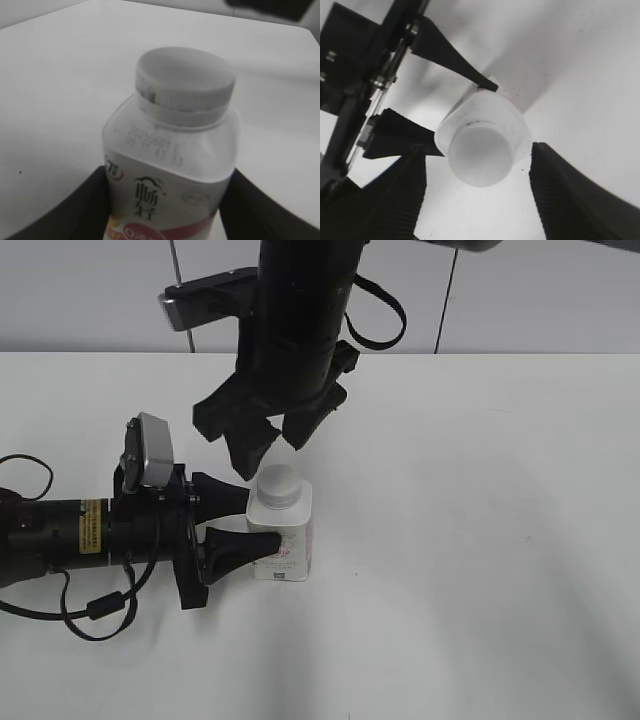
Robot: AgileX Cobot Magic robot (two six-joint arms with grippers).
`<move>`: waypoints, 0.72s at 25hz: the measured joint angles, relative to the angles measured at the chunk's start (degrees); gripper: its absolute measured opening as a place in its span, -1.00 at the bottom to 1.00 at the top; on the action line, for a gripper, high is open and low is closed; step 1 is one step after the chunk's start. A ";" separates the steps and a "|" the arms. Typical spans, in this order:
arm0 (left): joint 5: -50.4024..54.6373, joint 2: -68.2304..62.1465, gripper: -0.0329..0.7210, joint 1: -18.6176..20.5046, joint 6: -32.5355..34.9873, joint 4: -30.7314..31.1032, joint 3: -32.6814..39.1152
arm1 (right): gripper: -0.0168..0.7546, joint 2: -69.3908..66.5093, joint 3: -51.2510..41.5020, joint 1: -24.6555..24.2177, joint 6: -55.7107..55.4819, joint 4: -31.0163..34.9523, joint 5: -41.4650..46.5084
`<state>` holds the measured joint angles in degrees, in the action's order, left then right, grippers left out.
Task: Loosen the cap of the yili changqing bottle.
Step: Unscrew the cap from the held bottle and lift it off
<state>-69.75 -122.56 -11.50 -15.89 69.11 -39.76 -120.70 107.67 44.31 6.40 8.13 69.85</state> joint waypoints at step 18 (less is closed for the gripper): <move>0.00 0.00 0.17 0.00 0.00 0.15 0.00 | 0.37 -3.32 0.08 0.07 -2.35 -2.72 0.00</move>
<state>-69.75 -122.56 -11.50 -15.89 69.26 -39.76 -124.03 107.74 44.38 4.05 5.42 69.85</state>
